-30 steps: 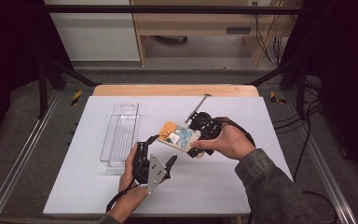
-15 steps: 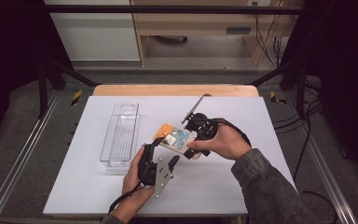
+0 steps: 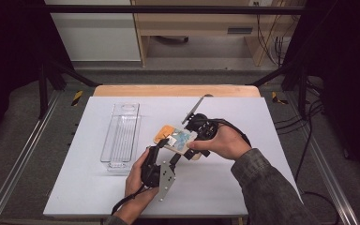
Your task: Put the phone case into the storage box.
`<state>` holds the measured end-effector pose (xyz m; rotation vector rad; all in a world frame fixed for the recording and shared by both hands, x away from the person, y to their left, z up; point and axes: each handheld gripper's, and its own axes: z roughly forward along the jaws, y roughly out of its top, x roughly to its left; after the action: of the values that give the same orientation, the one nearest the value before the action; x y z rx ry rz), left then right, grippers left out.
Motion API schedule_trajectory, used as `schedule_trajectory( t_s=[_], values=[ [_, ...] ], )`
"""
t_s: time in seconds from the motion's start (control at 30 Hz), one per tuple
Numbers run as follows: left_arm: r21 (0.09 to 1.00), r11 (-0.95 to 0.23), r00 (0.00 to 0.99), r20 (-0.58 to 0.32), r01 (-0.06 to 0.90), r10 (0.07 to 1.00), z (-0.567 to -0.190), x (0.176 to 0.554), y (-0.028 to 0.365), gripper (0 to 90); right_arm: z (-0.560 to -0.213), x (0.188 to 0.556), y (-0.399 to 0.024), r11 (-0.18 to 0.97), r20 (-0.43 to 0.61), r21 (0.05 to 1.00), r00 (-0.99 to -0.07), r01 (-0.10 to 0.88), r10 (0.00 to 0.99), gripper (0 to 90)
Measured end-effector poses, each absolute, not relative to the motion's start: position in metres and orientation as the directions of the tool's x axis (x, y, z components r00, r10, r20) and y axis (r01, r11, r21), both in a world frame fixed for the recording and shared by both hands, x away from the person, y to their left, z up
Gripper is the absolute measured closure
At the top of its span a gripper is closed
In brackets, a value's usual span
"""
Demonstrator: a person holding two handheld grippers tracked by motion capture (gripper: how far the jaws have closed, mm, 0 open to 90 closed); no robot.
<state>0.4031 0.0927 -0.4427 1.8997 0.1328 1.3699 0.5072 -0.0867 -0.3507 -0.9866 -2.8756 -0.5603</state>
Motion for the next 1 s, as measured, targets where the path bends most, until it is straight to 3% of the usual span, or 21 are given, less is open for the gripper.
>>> schedule_trajectory(
  t_s=[0.43, 1.0],
  values=[
    [0.608, -0.706, 0.409, 0.785, -0.364, 0.465, -0.443, 0.4, 0.089, 43.7, -0.35, 0.508, -0.082, 0.731, 0.173, 0.317, -0.795, 0.604, 0.582, 11.6],
    [0.571, -0.733, 0.406, 0.809, -0.37, 0.425, -0.439, 0.396, 0.089, 68.6, -0.342, 0.508, -0.075, 0.734, 0.178, 0.322, -0.8, 0.598, 0.573, 11.1]
  ],
)
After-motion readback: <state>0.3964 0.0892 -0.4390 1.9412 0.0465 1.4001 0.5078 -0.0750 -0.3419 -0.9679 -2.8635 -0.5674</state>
